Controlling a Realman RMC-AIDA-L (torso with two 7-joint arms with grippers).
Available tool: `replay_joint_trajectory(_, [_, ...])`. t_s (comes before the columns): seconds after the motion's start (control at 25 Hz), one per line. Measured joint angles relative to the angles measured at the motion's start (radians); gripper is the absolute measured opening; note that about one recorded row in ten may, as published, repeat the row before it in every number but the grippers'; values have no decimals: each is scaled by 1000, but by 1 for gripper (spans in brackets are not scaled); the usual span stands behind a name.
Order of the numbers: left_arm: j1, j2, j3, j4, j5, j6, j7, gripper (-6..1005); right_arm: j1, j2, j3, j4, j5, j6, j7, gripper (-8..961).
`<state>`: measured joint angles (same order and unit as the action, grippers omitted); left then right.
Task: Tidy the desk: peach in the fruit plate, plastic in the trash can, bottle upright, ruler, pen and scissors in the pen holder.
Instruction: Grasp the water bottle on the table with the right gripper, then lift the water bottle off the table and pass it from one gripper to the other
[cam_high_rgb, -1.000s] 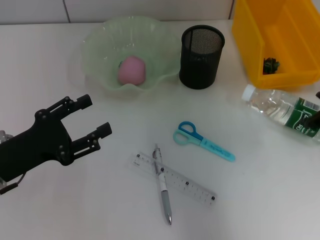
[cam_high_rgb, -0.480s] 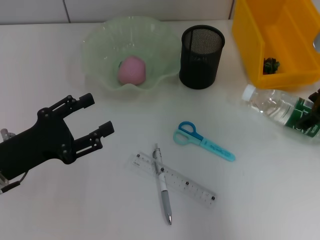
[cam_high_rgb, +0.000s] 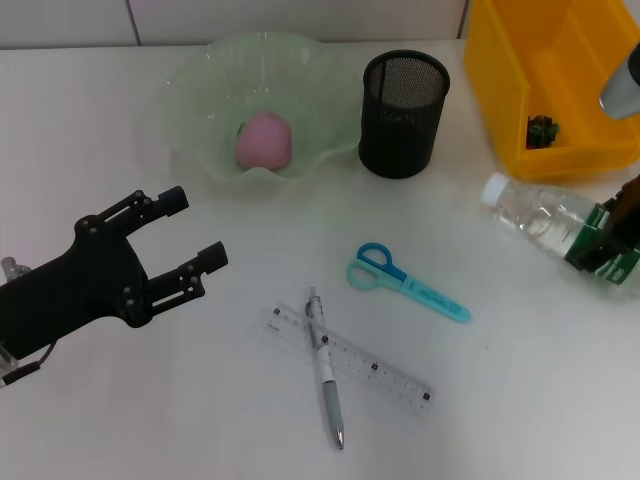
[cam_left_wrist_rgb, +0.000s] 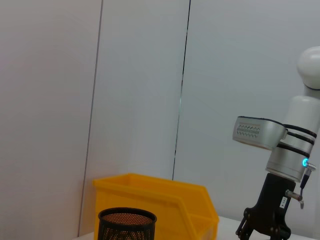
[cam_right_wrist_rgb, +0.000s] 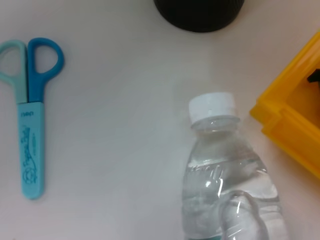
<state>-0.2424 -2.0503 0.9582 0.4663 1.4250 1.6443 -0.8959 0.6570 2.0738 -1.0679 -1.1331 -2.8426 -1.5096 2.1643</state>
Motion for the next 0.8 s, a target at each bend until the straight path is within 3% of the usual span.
replay_joint_trajectory(0.6, [0,-2,4,0,0,-5,0,794,5,2,-7,60,0,7,11,832])
replay_joint_trajectory(0.8, [3,-2,0,0,0,-3,0,795,2,3,-7,51,5,-1,11,770])
